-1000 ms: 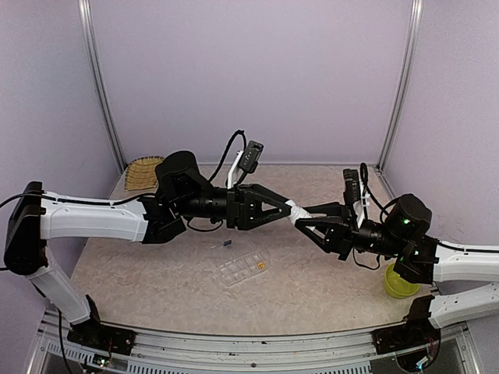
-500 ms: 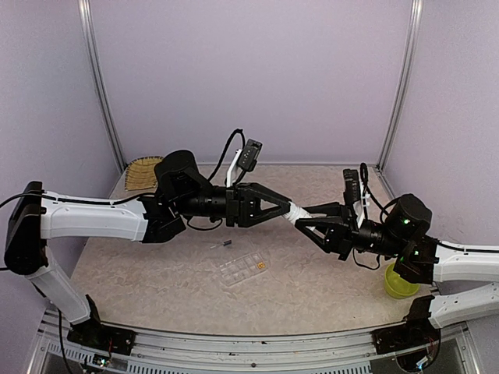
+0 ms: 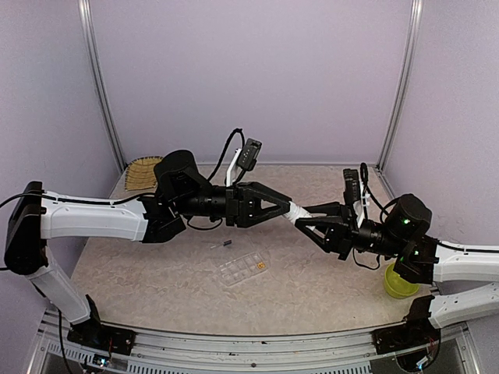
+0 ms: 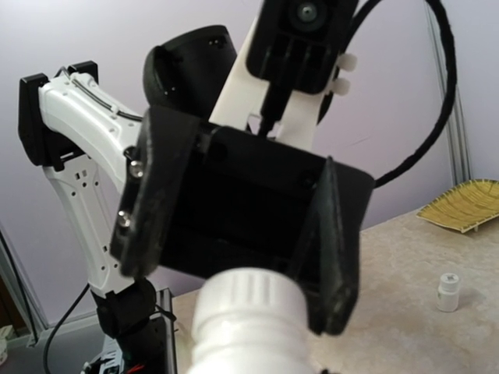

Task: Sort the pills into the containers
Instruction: Unscrew the lid of the pill bottle from the pill bottle.

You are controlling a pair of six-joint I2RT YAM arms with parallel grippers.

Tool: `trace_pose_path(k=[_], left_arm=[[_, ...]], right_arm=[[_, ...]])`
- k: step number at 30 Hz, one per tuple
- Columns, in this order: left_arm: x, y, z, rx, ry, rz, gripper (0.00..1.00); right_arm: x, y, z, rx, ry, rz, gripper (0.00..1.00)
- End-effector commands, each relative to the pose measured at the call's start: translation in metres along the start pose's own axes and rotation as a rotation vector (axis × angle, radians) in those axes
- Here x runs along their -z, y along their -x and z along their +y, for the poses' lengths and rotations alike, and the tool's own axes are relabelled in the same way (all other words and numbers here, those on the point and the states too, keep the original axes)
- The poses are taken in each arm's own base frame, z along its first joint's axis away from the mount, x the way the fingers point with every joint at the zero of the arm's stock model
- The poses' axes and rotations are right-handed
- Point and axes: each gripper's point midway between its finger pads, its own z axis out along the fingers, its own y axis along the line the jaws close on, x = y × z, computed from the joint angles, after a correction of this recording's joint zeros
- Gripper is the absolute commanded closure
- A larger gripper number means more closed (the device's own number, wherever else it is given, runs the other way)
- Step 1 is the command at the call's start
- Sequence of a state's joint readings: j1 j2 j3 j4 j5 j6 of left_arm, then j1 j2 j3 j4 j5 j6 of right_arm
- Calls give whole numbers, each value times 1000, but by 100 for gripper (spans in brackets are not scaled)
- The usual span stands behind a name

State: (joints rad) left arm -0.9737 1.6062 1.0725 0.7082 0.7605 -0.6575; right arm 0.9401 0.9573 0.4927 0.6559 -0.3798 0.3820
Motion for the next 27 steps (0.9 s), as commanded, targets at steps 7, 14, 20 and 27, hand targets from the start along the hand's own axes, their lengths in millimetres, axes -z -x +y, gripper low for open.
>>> trace_pose_path(k=[7,14,20,27], left_arm=[[-2,1,2,-32,16,-7,42],[-6,-1,4,-50,44,7,48],[-5,-1,4,-57,51,3,58],[-1,6,4,-65,70,-24,69]], right_arm=[[0,19,0,23,-15,-52,92],[-1,19,0,21,-13,-52,92],[-1,18,0,19,-11,-51,92],[0,13,-2,18,-15,-42,92]])
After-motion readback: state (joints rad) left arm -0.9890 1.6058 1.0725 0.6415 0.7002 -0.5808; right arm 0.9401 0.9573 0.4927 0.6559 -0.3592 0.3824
